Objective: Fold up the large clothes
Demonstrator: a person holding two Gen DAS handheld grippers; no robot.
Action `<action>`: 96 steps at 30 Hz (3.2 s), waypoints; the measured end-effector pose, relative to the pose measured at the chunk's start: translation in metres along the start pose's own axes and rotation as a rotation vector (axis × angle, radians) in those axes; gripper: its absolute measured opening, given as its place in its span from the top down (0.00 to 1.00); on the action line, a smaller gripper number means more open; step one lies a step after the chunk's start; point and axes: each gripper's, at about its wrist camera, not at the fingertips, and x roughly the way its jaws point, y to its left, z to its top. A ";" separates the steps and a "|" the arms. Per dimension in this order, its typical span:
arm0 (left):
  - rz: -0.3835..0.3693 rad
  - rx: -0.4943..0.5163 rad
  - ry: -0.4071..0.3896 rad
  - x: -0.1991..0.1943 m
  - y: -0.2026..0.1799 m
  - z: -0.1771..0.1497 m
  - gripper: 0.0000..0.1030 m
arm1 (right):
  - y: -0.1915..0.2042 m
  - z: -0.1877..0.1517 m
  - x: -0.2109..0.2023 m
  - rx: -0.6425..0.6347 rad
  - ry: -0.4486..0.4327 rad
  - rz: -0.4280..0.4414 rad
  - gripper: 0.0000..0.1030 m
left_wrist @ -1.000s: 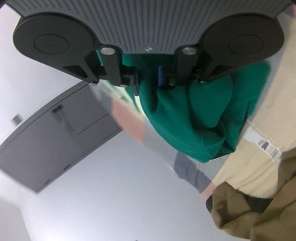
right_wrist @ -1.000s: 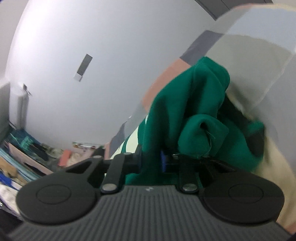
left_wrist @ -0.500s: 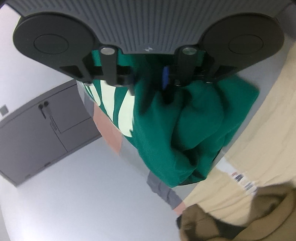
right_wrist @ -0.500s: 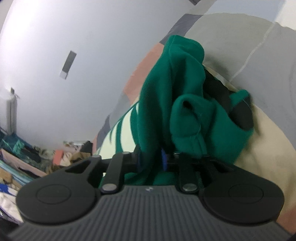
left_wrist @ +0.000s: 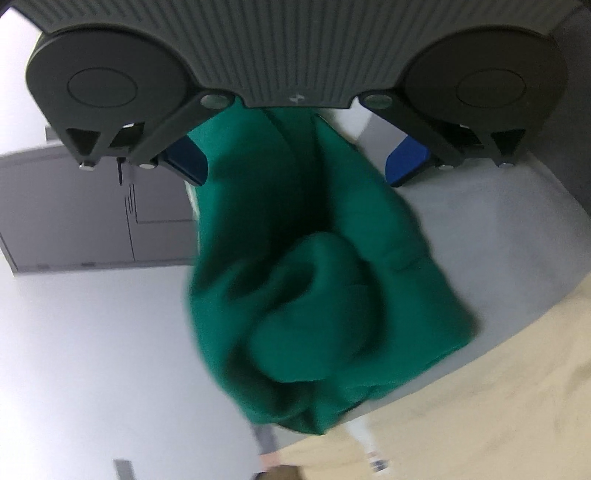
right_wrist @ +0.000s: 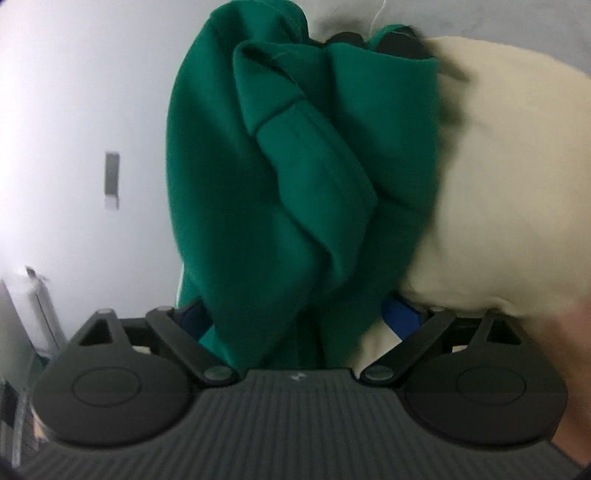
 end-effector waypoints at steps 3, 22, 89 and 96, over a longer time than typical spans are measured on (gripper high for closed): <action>-0.027 -0.055 -0.023 0.009 0.010 -0.001 0.00 | 0.006 0.007 0.014 0.014 -0.050 0.024 0.03; -0.119 -0.170 -0.142 0.034 0.004 0.010 0.00 | 0.018 -0.002 0.030 -0.197 -0.089 -0.010 0.05; -0.106 0.596 0.143 0.226 -0.191 -0.211 0.61 | -0.067 0.219 -0.229 -0.460 -0.352 -0.045 0.69; -0.066 0.655 0.141 0.236 -0.170 -0.218 0.61 | -0.115 0.215 -0.220 -0.432 -0.354 -0.032 0.67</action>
